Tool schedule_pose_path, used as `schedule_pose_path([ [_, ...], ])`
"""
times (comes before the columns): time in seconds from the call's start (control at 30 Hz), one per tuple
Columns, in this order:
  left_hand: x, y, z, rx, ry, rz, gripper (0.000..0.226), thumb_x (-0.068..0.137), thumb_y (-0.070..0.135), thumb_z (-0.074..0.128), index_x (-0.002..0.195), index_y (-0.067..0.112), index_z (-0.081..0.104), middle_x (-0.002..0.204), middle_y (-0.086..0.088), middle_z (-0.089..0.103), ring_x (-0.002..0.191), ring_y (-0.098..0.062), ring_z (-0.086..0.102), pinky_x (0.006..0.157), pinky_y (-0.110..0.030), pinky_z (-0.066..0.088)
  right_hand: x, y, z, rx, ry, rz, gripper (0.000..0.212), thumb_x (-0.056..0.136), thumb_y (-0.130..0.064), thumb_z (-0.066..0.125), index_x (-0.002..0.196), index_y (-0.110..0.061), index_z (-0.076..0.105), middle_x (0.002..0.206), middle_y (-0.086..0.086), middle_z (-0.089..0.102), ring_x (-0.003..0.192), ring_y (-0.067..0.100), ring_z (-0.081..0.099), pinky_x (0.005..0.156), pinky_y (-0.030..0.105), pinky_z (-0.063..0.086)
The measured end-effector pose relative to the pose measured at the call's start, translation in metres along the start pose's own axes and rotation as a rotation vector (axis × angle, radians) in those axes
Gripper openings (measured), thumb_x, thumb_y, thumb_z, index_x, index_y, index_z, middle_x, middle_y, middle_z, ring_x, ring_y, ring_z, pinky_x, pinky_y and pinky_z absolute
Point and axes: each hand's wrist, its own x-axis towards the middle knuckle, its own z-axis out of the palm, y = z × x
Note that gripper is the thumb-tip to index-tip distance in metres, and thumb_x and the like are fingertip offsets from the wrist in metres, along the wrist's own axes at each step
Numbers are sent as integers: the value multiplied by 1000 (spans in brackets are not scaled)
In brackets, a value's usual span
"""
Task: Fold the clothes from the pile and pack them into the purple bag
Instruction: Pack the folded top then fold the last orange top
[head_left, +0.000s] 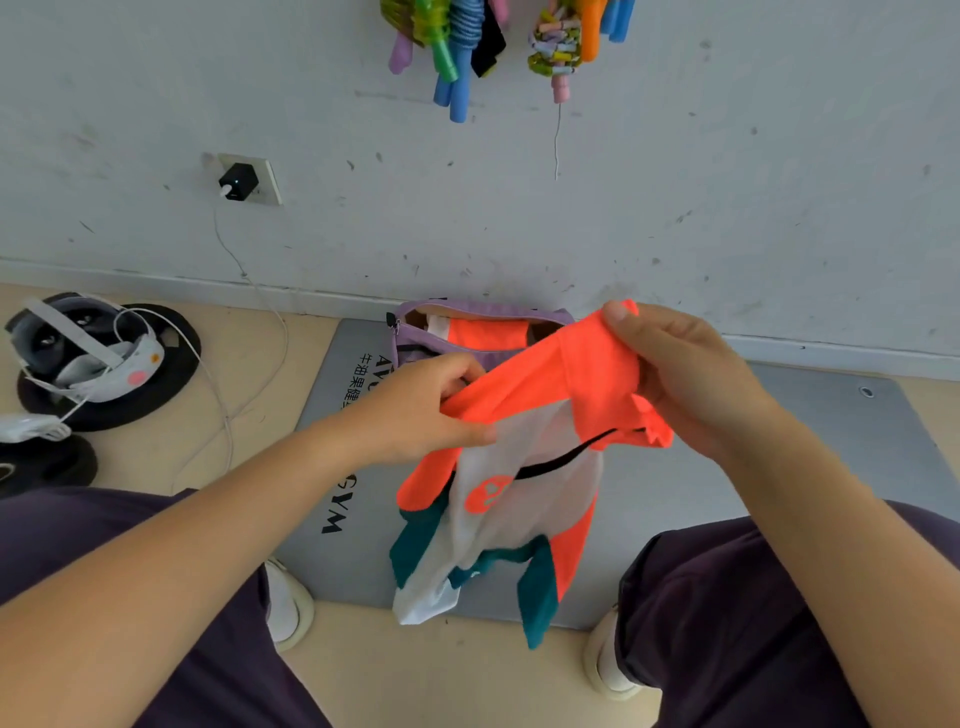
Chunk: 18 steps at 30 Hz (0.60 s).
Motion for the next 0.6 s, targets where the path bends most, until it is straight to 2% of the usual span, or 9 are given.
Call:
schedule_pose_path([
  [0.03, 2, -5, 0, 88, -23, -44, 23, 78, 30, 81, 87, 27, 61, 76, 14, 67, 67, -9, 60, 68, -37, 48, 2, -1, -4, -27, 45, -22, 42, 79, -44, 67, 92, -6, 74, 86, 14, 69, 79, 23, 62, 73, 34, 50],
  [0.1, 5, -13, -1, 152, -50, -108, 23, 79, 30, 80, 84, 14, 64, 75, -1, 64, 67, -18, 56, 68, -41, 46, 4, -1, -9, -107, 114, -55, 47, 80, -46, 68, 93, 0, 72, 89, 18, 64, 83, 24, 56, 78, 42, 43],
  [0.17, 6, -16, -3, 109, -13, -113, 27, 81, 29, 79, 80, 7, 64, 75, -14, 62, 67, -18, 52, 68, -36, 42, 6, 0, -14, -181, 162, -63, 36, 87, -42, 67, 88, -7, 74, 84, 12, 65, 79, 20, 57, 76, 39, 44],
  [0.2, 6, -15, -5, 79, 22, -105, 26, 82, 30, 78, 80, 6, 65, 78, -17, 64, 68, -15, 52, 68, -34, 41, 6, 1, -16, -211, 180, -63, 29, 89, -40, 66, 83, -13, 75, 78, 5, 66, 73, 14, 57, 70, 33, 45],
  [0.27, 4, -11, -9, 0, 110, -91, 23, 85, 30, 75, 80, 9, 68, 78, -16, 67, 66, -12, 53, 66, -30, 41, 6, 2, -19, -245, 210, -53, 25, 91, -39, 65, 74, -23, 75, 64, -6, 61, 58, 7, 52, 56, 25, 42],
  [0.3, 4, -10, -10, -39, 156, -76, 23, 87, 29, 72, 80, 8, 68, 72, -15, 64, 62, -11, 49, 63, -29, 38, 7, 3, -20, -253, 224, -44, 26, 91, -38, 65, 73, -23, 75, 63, -7, 59, 58, 9, 50, 55, 25, 41],
  [0.43, 3, -6, -13, -110, 283, 9, 25, 92, 29, 65, 79, 8, 64, 61, -6, 45, 55, -11, 34, 50, -20, 25, 9, 5, -24, -263, 257, -1, 28, 91, -36, 65, 82, -11, 72, 80, 8, 60, 77, 19, 51, 72, 40, 42],
  [0.5, 2, -6, -15, -92, 298, 39, 25, 90, 31, 67, 78, 10, 65, 57, -4, 41, 54, -11, 30, 47, -18, 22, 9, 7, -26, -299, 268, 5, 28, 91, -34, 65, 85, -8, 70, 80, 8, 59, 77, 19, 51, 72, 39, 42],
  [0.6, 1, -8, -23, -74, 291, 63, 16, 84, 30, 75, 75, 18, 70, 47, 8, 41, 50, -10, 28, 46, -15, 21, 9, 8, -28, -314, 309, 22, 9, 87, -32, 70, 90, -24, 70, 84, 7, 66, 79, 20, 59, 67, 38, 51],
])
